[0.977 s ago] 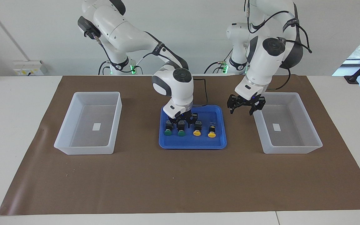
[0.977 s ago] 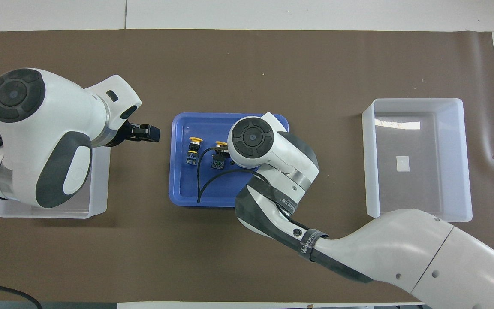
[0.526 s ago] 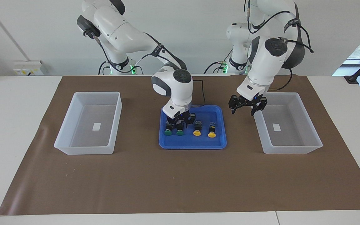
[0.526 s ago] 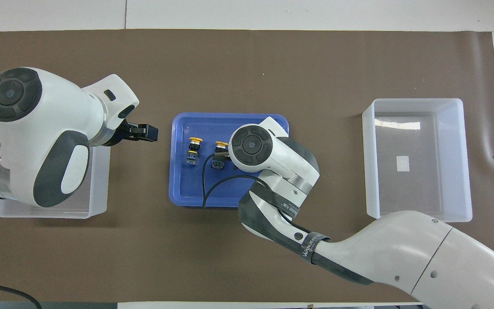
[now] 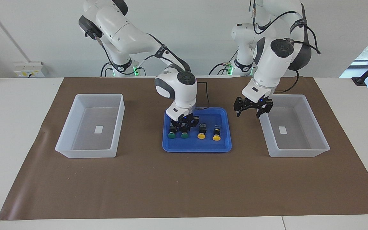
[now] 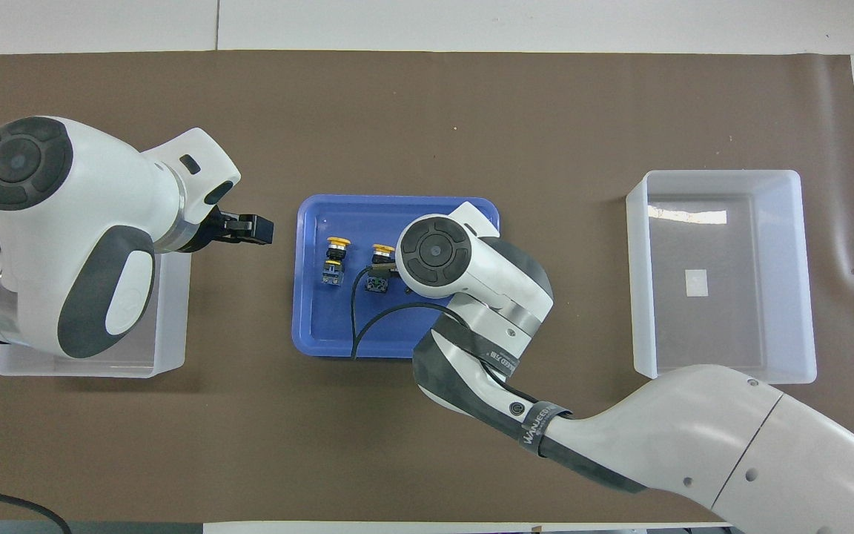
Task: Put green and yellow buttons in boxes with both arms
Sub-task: 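Carry the green button into the right box with the right gripper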
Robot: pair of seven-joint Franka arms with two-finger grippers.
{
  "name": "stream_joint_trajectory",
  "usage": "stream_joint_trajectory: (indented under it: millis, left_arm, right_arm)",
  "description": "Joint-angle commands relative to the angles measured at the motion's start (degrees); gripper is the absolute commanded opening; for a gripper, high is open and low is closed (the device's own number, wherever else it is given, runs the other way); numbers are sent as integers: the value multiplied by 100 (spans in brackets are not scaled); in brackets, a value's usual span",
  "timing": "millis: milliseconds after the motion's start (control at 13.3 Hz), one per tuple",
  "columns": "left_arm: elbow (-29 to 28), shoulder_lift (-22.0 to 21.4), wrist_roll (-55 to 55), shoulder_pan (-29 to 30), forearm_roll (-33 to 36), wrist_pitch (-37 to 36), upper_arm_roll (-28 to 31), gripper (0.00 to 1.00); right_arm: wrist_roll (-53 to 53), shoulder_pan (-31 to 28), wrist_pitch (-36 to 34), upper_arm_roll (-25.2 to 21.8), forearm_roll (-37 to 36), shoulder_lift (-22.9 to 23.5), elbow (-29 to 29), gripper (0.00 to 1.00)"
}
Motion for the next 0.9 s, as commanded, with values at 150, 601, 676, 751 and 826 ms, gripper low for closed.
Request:
stream_joint_trajectory:
  millis: [150,601,676,751,826]
  left_arm:
    - [-108,-34,111,25,-67,183,-3,91]
    - [-195,484,-179,-423,-146,885,-3,88]
    - [-283,511,-206,-528,-154,1025,-3,88]
    - [-388,537,-302,-608,-163,1157,-3,87]
    - [-407,650,-424,-739,-163,1333,-3,85]
  right_arm:
    - [-221,-61,-1138,154,209,-332,811,0]
    - [-3793,-492,-3038,-1213,1571,-1993,954,0]
    - [-4688,-492,-3066,-1826,1904,-2221,841,0]
    - [-5445,-492,-3040,-2442,2229,-2363,735,0]
    - [-5992,-501,-2927,-2891,2494,-2460,543,0]
